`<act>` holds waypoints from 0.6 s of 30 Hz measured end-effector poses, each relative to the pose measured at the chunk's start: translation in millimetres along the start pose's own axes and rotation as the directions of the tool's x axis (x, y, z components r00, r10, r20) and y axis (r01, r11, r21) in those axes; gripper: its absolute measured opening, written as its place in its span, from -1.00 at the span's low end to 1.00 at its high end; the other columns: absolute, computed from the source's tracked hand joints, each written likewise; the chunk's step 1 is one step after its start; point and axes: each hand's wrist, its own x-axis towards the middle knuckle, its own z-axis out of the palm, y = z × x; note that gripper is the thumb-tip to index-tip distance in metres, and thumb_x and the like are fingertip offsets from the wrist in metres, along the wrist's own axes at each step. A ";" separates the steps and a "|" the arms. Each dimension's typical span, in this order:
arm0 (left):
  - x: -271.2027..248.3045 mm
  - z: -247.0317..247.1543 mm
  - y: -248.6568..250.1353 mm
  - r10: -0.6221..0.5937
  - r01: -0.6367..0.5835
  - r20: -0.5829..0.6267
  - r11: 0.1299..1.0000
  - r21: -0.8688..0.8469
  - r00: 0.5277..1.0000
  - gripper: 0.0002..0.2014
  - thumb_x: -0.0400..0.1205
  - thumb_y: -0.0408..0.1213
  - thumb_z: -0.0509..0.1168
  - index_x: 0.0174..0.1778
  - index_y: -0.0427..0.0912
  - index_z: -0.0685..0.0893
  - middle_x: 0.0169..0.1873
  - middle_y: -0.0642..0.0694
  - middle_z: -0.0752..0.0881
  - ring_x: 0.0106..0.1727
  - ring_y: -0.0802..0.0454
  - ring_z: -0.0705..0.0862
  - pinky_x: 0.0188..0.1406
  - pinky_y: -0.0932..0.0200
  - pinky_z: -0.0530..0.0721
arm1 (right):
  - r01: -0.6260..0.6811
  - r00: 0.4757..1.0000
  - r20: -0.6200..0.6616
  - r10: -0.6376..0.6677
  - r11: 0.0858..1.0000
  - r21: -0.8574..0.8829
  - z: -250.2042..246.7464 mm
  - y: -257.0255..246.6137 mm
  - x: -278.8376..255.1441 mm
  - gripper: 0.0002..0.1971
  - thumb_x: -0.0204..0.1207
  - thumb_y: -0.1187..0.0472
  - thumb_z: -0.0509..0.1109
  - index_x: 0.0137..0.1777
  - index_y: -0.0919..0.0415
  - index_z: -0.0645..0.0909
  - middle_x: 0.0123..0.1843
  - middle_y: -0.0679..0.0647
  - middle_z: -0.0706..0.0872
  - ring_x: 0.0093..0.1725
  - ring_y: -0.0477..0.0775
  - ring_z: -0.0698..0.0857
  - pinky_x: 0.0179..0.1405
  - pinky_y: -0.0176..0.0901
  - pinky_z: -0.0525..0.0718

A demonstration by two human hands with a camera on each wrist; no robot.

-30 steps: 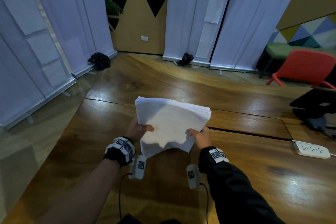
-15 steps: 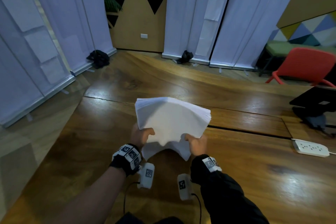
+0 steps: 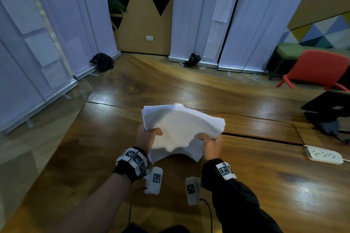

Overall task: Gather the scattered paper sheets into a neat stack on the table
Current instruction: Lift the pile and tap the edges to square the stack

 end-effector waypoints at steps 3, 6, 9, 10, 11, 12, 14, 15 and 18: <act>0.3 -3.8 0.5 0.034 -0.034 0.011 0.999 -0.021 0.999 -0.73 0.24 -0.59 0.37 -0.38 -0.12 0.54 -0.37 -0.14 0.58 -0.27 -0.13 0.57 -0.27 0.09 0.58 | 0.024 1.000 -0.020 -0.024 0.999 0.020 -4.9 1.8 4.2 -0.66 0.32 0.59 0.42 -0.14 0.10 0.62 -0.11 0.05 0.74 -0.04 0.03 0.70 -0.10 -0.13 0.65; 4.9 -4.5 -14.0 -0.026 0.025 0.005 0.996 0.082 1.000 -0.76 0.29 -0.60 0.37 -0.40 -0.17 0.54 -0.39 -0.09 0.59 -0.26 -0.13 0.56 -0.34 0.18 0.55 | 0.002 1.000 0.006 -0.001 0.999 -0.053 -2.3 14.0 5.0 -0.70 0.30 0.55 0.41 -0.04 0.22 0.63 -0.07 0.11 0.74 0.02 0.17 0.70 -0.09 -0.12 0.62; 10.4 -5.7 -19.9 -0.071 0.068 0.022 0.990 0.124 0.997 -0.78 0.26 -0.62 0.35 -0.44 -0.21 0.56 -0.40 -0.08 0.61 -0.29 -0.10 0.56 -0.34 0.20 0.53 | -0.060 0.998 0.028 0.064 0.991 -0.120 -1.5 18.6 5.9 -0.67 0.35 0.62 0.34 -0.09 0.16 0.60 -0.11 0.06 0.71 -0.02 0.13 0.67 -0.14 -0.18 0.61; 12.9 -7.4 -21.6 -0.076 0.072 0.027 0.988 0.137 0.997 -0.76 0.28 -0.65 0.34 -0.43 -0.20 0.57 -0.39 -0.07 0.61 -0.28 -0.09 0.56 -0.32 0.18 0.54 | -0.077 0.996 0.037 0.082 0.989 -0.128 -2.8 17.9 7.5 -0.66 0.34 0.62 0.33 -0.12 0.15 0.59 -0.13 0.04 0.71 -0.05 0.10 0.66 -0.16 -0.20 0.61; 15.1 -9.1 -22.1 -0.083 0.075 0.048 0.985 0.153 0.995 -0.78 0.25 -0.61 0.36 -0.42 -0.18 0.58 -0.37 -0.08 0.62 -0.25 -0.12 0.56 -0.27 0.15 0.56 | -0.084 0.995 0.043 0.091 0.986 -0.142 -4.4 17.1 10.3 -0.68 0.30 0.61 0.35 -0.13 0.18 0.59 -0.14 0.04 0.71 -0.06 0.11 0.66 -0.18 -0.20 0.61; 17.3 -10.4 -22.1 -0.081 0.068 0.071 0.984 0.162 0.994 -0.80 0.18 -0.54 0.36 -0.40 -0.17 0.59 -0.35 -0.11 0.64 -0.21 -0.16 0.58 -0.20 0.09 0.60 | -0.082 0.994 0.056 0.092 0.984 -0.160 -5.5 15.4 11.7 -0.72 0.26 0.58 0.36 -0.12 0.24 0.60 -0.15 0.04 0.72 -0.06 0.14 0.66 -0.21 -0.20 0.60; 19.2 -12.2 -21.0 -0.088 0.065 0.122 0.981 0.183 0.989 -0.76 0.13 -0.49 0.40 -0.33 -0.15 0.63 -0.24 -0.20 0.70 -0.09 -0.24 0.64 0.00 -0.08 0.65 | -0.090 0.992 0.067 0.105 0.976 -0.196 -4.5 13.0 13.1 -0.73 0.19 0.52 0.38 -0.08 0.35 0.61 -0.17 0.06 0.72 -0.05 0.18 0.65 -0.25 -0.20 0.59; 19.2 -12.1 -19.5 -0.095 0.068 0.151 0.982 0.177 0.984 -0.73 0.19 -0.53 0.45 -0.28 -0.15 0.65 -0.17 -0.22 0.72 -0.04 -0.25 0.66 0.04 -0.10 0.66 | -0.102 0.991 0.062 0.117 0.975 -0.196 -3.0 10.9 12.8 -0.74 0.20 0.53 0.38 -0.09 0.36 0.61 -0.18 0.06 0.72 -0.06 0.19 0.65 -0.26 -0.19 0.58; 23.9 -14.1 -13.6 -0.090 0.061 0.205 0.988 0.143 0.975 -0.70 0.38 -0.62 0.45 -0.17 -0.11 0.68 -0.14 -0.13 0.75 -0.03 -0.16 0.69 -0.10 0.06 0.67 | -0.092 0.991 0.078 0.105 0.983 -0.159 0.9 1.5 11.7 -0.77 0.27 0.61 0.32 -0.18 0.31 0.62 -0.14 0.11 0.74 -0.07 0.19 0.67 -0.18 -0.14 0.62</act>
